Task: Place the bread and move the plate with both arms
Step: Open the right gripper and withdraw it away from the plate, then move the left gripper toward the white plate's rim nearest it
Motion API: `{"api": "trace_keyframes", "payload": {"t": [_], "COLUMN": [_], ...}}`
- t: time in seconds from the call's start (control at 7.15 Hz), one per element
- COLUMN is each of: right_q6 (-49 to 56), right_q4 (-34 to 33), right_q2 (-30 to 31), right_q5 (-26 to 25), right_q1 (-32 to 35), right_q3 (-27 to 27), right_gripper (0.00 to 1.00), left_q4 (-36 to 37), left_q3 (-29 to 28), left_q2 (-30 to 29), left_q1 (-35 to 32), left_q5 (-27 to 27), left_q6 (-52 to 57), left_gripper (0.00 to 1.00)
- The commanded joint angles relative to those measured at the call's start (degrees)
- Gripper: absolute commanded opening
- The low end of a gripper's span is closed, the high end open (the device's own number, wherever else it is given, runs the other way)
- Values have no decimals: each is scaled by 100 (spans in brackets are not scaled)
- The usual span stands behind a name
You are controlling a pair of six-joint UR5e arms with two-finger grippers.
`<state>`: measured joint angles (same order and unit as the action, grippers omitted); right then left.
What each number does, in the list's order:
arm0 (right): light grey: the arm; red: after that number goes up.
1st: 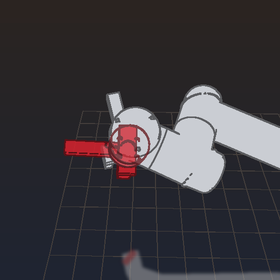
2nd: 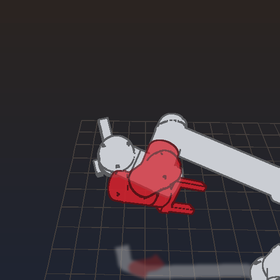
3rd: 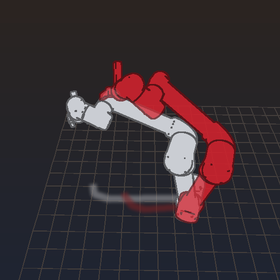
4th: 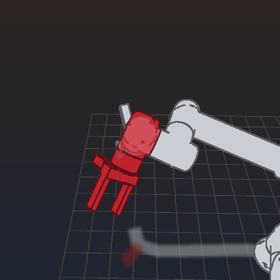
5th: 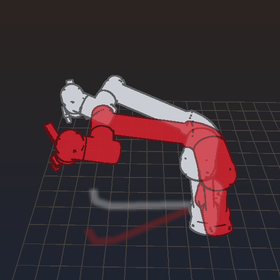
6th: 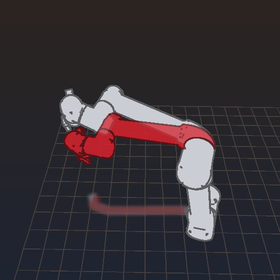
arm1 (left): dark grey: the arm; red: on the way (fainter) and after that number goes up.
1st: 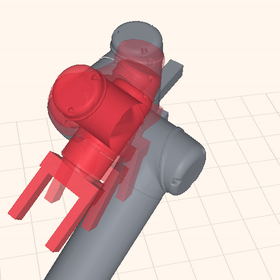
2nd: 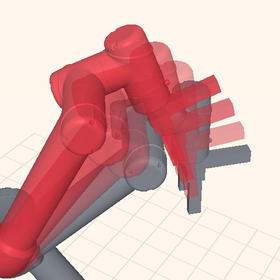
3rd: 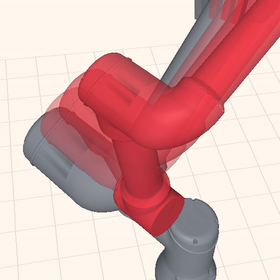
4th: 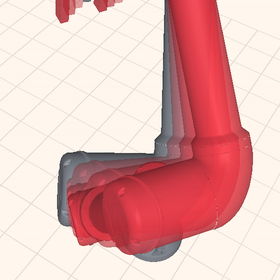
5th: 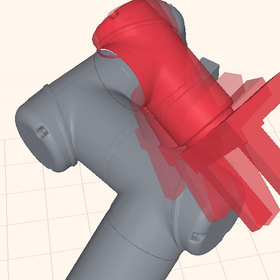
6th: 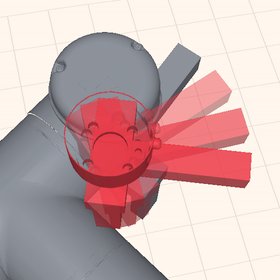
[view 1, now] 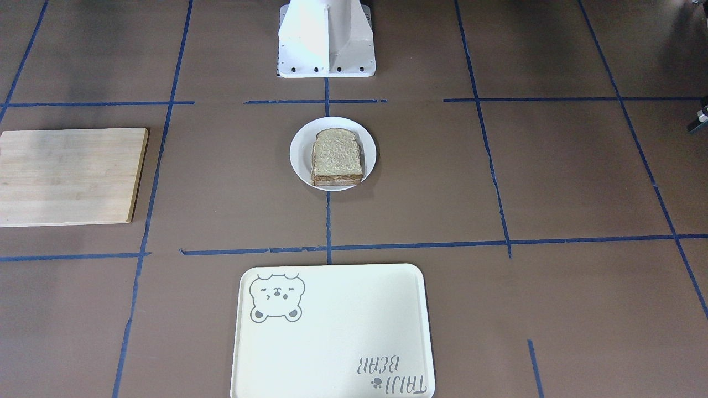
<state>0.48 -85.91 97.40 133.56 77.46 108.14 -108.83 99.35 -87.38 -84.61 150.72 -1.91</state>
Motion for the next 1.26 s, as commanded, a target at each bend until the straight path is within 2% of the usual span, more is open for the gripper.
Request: {"api": "trace_keyframes", "payload": {"t": [0.0, 0.14, 0.28, 0.42, 0.56, 0.98, 1.12], "right_q6": [576, 524, 489, 488, 480, 471, 471], "right_q4": [4, 13, 22, 30, 39, 39, 39], "right_q2": [849, 903, 904, 904, 904, 904, 904], "right_q5": [-6, -32, -15, 3, 20, 21, 29], "right_q1": [839, 859, 859, 859, 859, 859, 859], "right_q3": [-30, -30, -22, -21, -13, -21, -21], "right_gripper": [100, 100, 100, 100, 100, 100, 100], "left_q4": [-1220, -2185, -3108, -3561, -3609, -3812, -3829], "left_q3": [6, 6, 6, 6, 6, -3, -90], "left_q2": [-7, -24, -85, -373, -733, -1568, -1798], "left_q1": [722, 1275, 2029, 2724, 3322, 4975, 5476], "left_q5": [318, -48, -704, -1364, -1866, -3913, -4467], "left_q6": [-2371, -3837, -5253, -6442, -7193, -8839, -9114], "left_gripper": [100, 100, 100, 100, 100, 100, 100]}}
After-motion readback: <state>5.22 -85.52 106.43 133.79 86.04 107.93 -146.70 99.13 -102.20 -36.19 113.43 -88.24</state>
